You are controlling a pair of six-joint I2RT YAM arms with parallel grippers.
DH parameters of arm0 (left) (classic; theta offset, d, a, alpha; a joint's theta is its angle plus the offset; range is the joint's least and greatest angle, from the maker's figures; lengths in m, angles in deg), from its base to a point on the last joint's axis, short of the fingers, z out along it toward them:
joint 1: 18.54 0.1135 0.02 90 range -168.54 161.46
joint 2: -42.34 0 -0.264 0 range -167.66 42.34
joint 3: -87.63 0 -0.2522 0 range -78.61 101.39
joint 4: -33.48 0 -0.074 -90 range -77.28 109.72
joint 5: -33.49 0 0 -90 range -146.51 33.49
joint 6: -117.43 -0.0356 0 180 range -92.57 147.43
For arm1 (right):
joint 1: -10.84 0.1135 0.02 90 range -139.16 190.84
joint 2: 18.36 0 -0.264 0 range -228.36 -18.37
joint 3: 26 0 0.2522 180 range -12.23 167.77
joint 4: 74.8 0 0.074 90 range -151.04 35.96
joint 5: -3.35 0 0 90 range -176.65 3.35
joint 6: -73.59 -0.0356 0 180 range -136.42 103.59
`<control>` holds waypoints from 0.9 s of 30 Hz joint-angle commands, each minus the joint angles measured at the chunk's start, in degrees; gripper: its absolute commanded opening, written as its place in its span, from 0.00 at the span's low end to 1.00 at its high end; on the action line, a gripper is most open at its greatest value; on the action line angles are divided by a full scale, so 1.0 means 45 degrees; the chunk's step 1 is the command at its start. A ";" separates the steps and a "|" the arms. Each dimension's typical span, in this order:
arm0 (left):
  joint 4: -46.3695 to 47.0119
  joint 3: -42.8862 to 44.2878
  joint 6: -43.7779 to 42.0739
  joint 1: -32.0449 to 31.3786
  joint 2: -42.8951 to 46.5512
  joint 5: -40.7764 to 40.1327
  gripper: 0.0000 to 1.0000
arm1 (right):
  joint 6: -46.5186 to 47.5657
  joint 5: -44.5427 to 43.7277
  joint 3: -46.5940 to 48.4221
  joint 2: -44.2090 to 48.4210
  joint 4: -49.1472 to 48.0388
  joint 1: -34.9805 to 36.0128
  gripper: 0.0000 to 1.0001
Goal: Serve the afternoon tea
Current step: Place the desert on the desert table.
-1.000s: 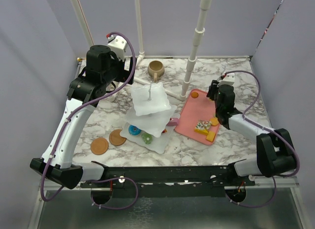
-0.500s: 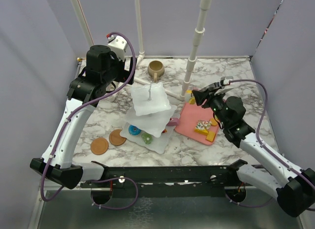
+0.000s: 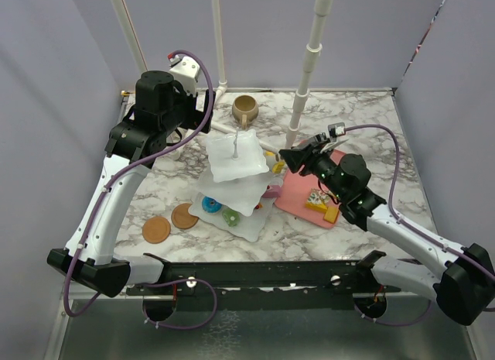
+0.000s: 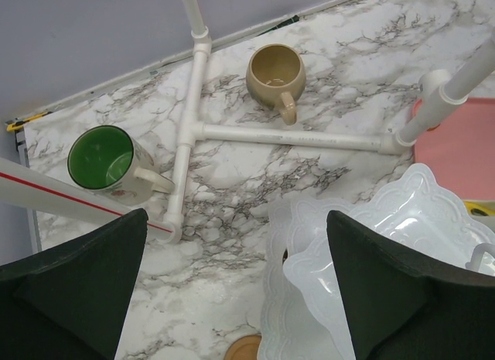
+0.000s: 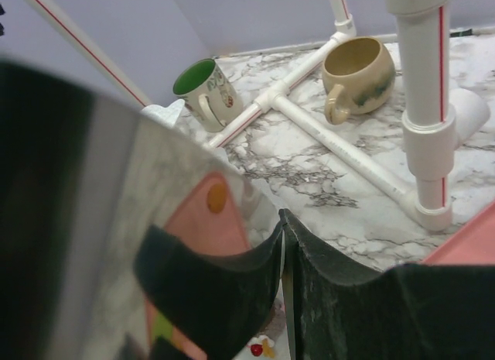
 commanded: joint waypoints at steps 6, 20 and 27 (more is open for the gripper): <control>-0.0033 0.0422 -0.0060 0.0079 0.0043 0.0466 0.99 | -0.1264 0.1007 -0.0258 -0.0891 -0.2563 0.0296 0.33; -0.0071 0.0680 -0.0028 0.0080 0.0007 0.0548 0.99 | -0.1398 0.0930 -0.1039 -0.1845 -0.4526 0.0520 0.46; -0.0091 0.0683 0.0043 0.0080 -0.0031 0.0566 0.99 | -0.1065 0.1158 -0.1151 -0.1824 -0.4469 0.0549 0.59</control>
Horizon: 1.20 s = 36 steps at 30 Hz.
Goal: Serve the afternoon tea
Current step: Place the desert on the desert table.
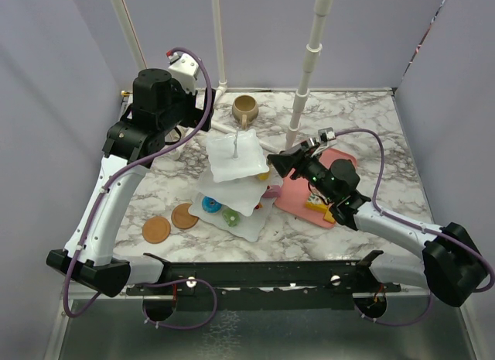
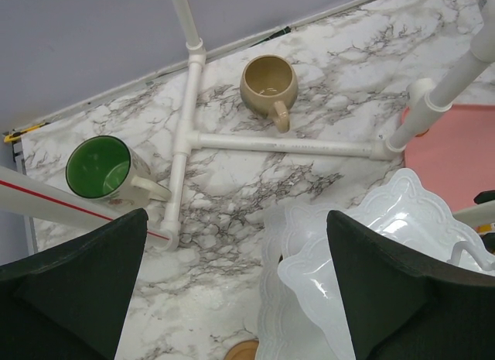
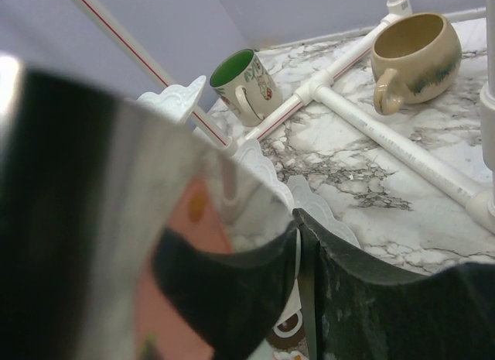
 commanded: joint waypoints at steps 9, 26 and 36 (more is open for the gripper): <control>-0.0105 0.0319 0.0028 0.0080 0.0024 0.0289 0.99 | 0.0956 0.0074 -0.0057 0.0378 -0.0367 0.0163 0.62; -0.0125 0.0429 0.0020 0.0080 0.0003 0.0621 0.99 | 0.3124 -0.2241 0.0220 0.3065 0.2735 0.0144 0.64; -0.0220 0.0505 -0.0059 0.0080 -0.0035 0.0871 0.99 | 0.2593 -0.5139 -0.0525 0.5956 0.7005 0.0149 0.63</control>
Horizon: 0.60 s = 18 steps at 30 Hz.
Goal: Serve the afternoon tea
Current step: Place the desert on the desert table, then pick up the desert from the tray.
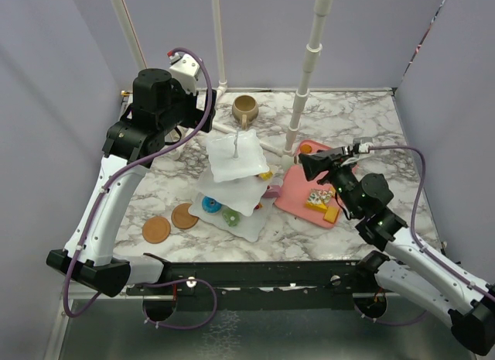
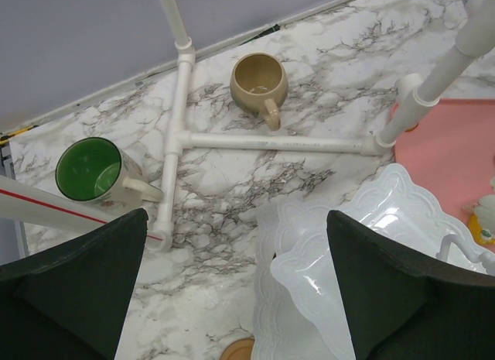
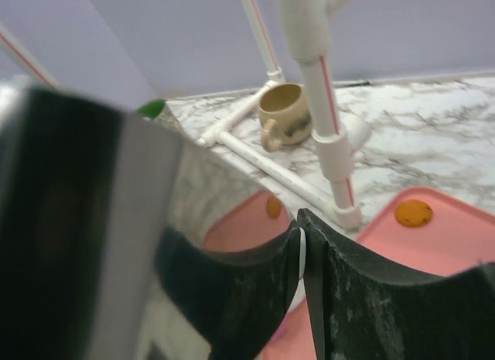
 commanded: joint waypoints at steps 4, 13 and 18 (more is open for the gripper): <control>-0.0169 0.0440 -0.0061 0.0080 -0.0082 0.0483 0.99 | -0.0840 -0.2492 -0.0518 0.1451 0.4351 0.0076 0.62; -0.0169 0.0431 0.0037 0.0080 -0.0086 0.0614 0.99 | -0.1850 -0.3357 -0.0555 0.1842 0.7041 0.0075 0.63; -0.0264 0.0489 0.0038 0.0080 -0.0085 0.0644 0.99 | -0.2267 -0.4194 -0.0728 0.1925 0.7438 0.0085 0.63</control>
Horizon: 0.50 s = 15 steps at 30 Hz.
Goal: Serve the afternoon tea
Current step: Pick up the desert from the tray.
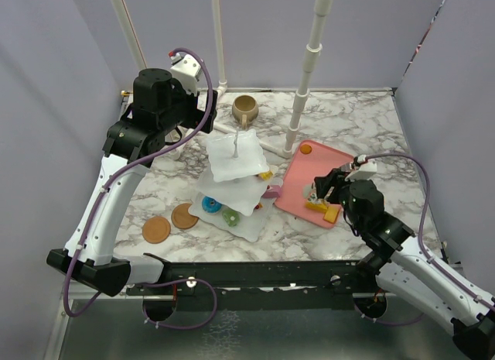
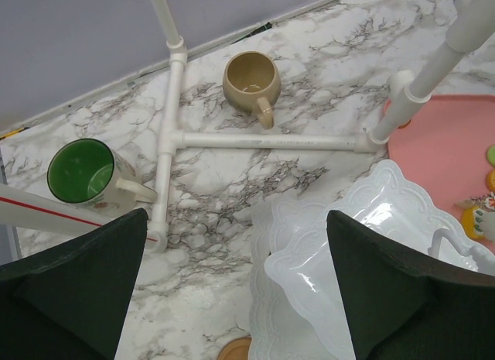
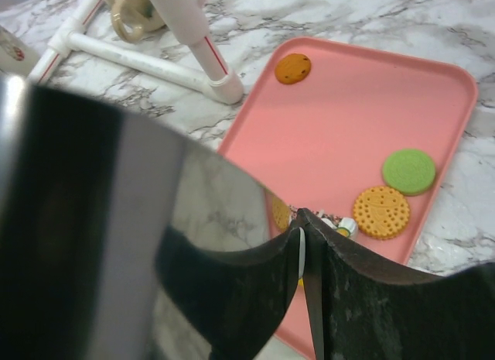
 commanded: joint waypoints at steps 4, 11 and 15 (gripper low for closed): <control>-0.0199 0.0533 -0.0002 0.0080 -0.0078 0.0344 0.99 | -0.0982 -0.1679 -0.0151 -0.0080 0.1142 0.0085 0.63; -0.0205 0.0589 -0.0011 0.0080 -0.0129 0.0395 0.99 | -0.0921 -0.1908 -0.0283 -0.0122 0.1000 0.0075 0.63; -0.0199 0.0665 -0.0001 0.0080 -0.0171 0.0433 0.99 | -0.1087 -0.1824 -0.0525 -0.0058 0.0956 0.0075 0.63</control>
